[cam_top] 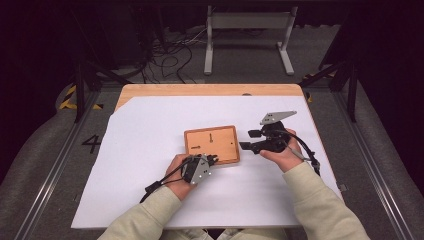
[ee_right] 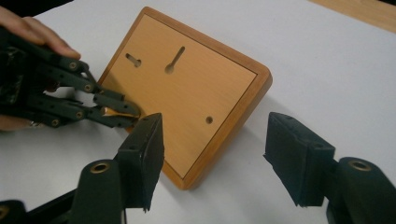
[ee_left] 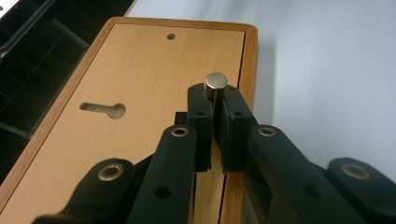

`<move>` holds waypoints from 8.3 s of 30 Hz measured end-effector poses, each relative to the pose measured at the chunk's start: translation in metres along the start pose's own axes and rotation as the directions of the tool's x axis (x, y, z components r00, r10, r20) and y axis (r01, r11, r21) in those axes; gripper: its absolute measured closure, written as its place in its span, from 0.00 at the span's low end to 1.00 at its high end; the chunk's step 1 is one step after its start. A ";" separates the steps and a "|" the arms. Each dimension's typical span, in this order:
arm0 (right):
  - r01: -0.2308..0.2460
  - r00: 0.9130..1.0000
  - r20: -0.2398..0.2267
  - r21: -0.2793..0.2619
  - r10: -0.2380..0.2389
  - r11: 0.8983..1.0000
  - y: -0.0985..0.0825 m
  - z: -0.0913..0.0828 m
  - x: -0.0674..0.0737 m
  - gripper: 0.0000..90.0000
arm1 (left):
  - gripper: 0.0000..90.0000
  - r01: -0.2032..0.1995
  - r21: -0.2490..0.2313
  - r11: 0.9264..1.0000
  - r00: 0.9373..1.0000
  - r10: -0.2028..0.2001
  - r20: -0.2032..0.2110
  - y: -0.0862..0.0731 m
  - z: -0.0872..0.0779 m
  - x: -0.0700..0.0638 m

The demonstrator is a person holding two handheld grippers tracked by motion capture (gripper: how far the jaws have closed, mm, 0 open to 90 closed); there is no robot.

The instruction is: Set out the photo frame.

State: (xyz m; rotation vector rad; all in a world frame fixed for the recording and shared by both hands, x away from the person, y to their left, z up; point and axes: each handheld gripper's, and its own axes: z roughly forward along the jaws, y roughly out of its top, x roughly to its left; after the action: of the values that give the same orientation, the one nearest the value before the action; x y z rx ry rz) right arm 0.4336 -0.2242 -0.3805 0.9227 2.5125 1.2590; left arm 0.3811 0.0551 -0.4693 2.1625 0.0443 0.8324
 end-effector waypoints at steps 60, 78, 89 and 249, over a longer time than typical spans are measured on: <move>-0.013 0.988 -0.155 0.098 0.028 0.995 0.016 0.045 -0.015 0.63 | 0.65 0.245 -0.073 0.967 0.956 -0.228 0.187 -0.007 -0.053 0.009; 0.200 0.979 -0.039 0.062 -0.198 0.978 0.004 0.020 0.023 0.66 | 0.57 0.450 -0.100 0.887 0.892 -0.441 0.104 -0.038 -0.111 0.030; 0.279 0.960 -0.025 0.045 -0.279 0.959 -0.012 0.002 0.048 0.71 | 0.55 0.541 -0.078 0.838 0.841 -0.537 0.067 -0.060 -0.113 0.041; -0.023 1.000 0.014 0.151 0.021 0.988 0.047 0.023 0.047 0.71 | 0.23 0.691 0.046 0.722 0.720 -0.692 0.047 -0.082 -0.111 0.051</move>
State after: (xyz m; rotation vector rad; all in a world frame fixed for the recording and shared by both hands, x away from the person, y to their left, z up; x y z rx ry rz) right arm 0.4268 -0.1596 -0.3530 0.9901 2.6245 1.0766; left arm 0.3763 0.2007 -0.4472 1.9517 0.7962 0.3160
